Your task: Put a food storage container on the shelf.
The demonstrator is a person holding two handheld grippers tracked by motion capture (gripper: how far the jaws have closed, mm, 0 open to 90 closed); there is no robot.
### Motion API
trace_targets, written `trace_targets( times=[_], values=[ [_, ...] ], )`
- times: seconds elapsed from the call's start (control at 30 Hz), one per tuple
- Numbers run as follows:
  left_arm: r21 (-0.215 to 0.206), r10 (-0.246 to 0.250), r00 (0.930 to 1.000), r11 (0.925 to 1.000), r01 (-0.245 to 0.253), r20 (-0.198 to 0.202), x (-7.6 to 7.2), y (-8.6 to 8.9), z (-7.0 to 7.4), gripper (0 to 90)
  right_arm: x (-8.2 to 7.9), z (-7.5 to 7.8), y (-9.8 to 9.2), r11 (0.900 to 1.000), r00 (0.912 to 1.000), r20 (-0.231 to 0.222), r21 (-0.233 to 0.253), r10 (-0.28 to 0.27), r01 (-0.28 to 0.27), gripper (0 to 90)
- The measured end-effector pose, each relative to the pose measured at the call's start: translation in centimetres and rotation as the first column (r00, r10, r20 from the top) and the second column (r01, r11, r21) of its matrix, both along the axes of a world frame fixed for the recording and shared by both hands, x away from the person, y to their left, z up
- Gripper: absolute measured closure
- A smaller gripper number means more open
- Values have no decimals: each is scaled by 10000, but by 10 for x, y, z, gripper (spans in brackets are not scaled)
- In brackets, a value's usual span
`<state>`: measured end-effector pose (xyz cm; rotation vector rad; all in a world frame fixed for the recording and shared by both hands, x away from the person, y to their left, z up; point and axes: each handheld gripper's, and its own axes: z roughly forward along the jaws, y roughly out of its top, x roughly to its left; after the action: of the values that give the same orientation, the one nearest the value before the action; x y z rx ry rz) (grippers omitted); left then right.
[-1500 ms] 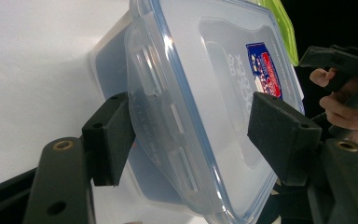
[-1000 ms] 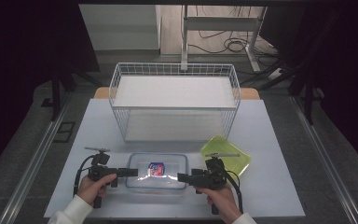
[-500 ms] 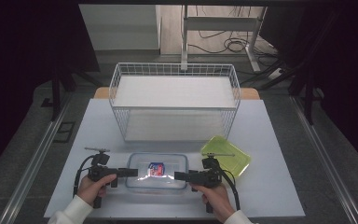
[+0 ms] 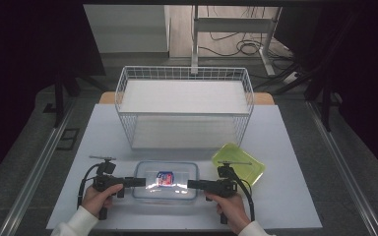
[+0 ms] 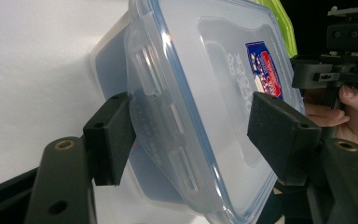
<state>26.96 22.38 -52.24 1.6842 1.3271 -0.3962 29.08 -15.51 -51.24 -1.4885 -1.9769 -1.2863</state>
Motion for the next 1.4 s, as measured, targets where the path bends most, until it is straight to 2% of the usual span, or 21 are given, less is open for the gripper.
trace_targets(
  times=[0.2, 0.33, 0.47, 0.53, 0.73, 0.8, 1.17, 1.4],
  values=[
    [38, -68, 9998, 10000, 67, 211, -4, 0, 2, 340, -1, 1, -2, 9999, 9999, 77, 82, 101, -102, 424],
    [22, -189, 9989, 9998, 189, 440, -9, 3, 5, 372, -4, 4, -4, 9994, 9991, 288, 125, 322, -326, 454],
    [-32, -268, 9982, 9996, 270, 538, -12, 5, 6, 398, -5, 4, -7, 9989, 9988, 309, 272, 368, -377, 480],
    [-370, -206, 9986, 9991, 225, 495, -13, 9, 4, 422, -7, 4, -8, 9983, 9982, 369, 349, 464, -476, 486],
    [-617, -293, 9982, 9976, 325, 524, -15, 13, 2, 455, -7, 4, -9, 9972, 9974, 442, 449, 570, -590, 498],
    [-952, -285, 9984, 9949, 330, 481, -15, 17, 1, 484, -6, 3, -10, 9969, 9976, 367, 518, 579, -598, 499],
    [-749, -172, 9980, 9970, 217, 604, -20, 14, 4, 484, -9, 5, -11, 9964, 9969, 466, 531, 637, -662, 521],
    [-729, -27, 9980, 9973, 74, 639, -22, 13, 5, 490, -10, 6, -13, 9959, 9987, 287, 790, 426, -448, 545]
  ],
)
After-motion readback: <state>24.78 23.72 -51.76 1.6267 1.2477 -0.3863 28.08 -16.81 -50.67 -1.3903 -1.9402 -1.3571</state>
